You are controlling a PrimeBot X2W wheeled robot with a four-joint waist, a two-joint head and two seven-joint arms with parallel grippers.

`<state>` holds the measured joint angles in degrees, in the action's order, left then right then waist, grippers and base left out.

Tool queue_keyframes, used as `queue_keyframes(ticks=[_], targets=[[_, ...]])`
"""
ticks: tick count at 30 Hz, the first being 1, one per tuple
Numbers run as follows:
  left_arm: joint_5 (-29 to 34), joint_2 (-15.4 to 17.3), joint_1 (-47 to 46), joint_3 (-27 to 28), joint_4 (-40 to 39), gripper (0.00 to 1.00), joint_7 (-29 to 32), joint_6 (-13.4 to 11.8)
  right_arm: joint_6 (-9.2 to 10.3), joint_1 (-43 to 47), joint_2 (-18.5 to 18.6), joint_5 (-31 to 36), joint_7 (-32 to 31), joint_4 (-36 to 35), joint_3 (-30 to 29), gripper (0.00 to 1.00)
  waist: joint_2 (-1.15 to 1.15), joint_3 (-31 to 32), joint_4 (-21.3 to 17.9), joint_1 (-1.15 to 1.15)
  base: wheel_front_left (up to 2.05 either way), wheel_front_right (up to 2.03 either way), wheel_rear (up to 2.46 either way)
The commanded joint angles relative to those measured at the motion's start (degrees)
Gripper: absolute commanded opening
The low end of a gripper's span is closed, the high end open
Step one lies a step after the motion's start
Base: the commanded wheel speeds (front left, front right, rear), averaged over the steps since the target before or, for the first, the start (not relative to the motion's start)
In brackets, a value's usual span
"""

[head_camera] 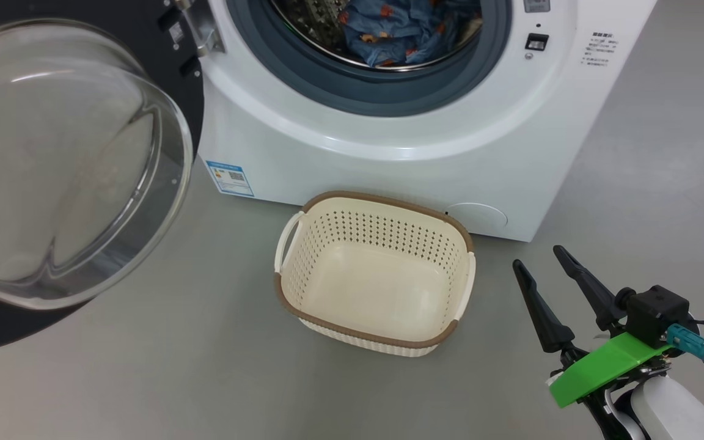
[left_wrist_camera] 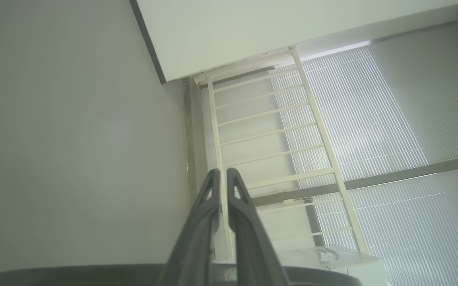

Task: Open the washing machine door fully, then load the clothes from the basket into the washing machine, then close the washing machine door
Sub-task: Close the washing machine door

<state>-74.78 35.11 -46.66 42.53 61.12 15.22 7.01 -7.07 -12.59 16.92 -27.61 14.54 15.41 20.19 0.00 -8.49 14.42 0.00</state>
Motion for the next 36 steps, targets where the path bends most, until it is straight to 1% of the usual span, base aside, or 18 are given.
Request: queue_keyframes(ticks=[1,9,14,22,26,30,36], targets=[[-0.4,4.6,-1.1,0.2,-0.7,0.00,0.8,0.1,-0.42,-1.5,0.8,1.0,0.5,-1.4,0.8,1.00,0.00,-0.5,-0.5,0.00,0.00,0.00,0.00],[0.5,6.7,-3.8,-1.4,4.3,0.00,2.2,0.1,-0.42,-2.2,0.6,1.3,0.5,-1.4,1.3,1.00,0.00,-1.6,-1.5,0.00,0.00,0.00,0.00],[1.4,7.7,-4.4,-3.3,6.6,0.00,5.9,0.2,-0.42,-2.4,0.7,1.5,0.5,-1.4,1.1,1.00,0.00,-2.0,-2.3,0.00,0.00,0.00,0.00],[2.3,7.7,-5.0,-5.4,7.7,0.00,9.5,0.4,-0.42,-2.4,0.5,1.6,0.5,-1.3,1.0,1.00,0.00,-2.3,-2.4,0.00,0.00,0.00,0.00],[3.2,7.1,-5.0,-7.5,7.3,0.00,13.3,0.4,-0.42,-2.6,0.4,1.7,0.5,-1.3,0.9,1.00,0.00,-2.6,-2.0,0.00,0.00,0.00,0.00],[4.3,6.7,-3.7,-9.9,4.8,0.00,16.6,0.4,-0.42,-2.7,0.3,1.8,0.5,-1.2,0.7,1.00,0.00,-2.8,-1.7,0.00,0.00,0.00,0.00],[3.3,5.8,-1.0,-11.6,0.6,0.00,22.9,0.5,-0.42,-2.6,-0.1,1.6,0.5,-0.6,0.4,1.00,0.00,-2.0,-1.1,0.00,0.00,0.00,0.00]])
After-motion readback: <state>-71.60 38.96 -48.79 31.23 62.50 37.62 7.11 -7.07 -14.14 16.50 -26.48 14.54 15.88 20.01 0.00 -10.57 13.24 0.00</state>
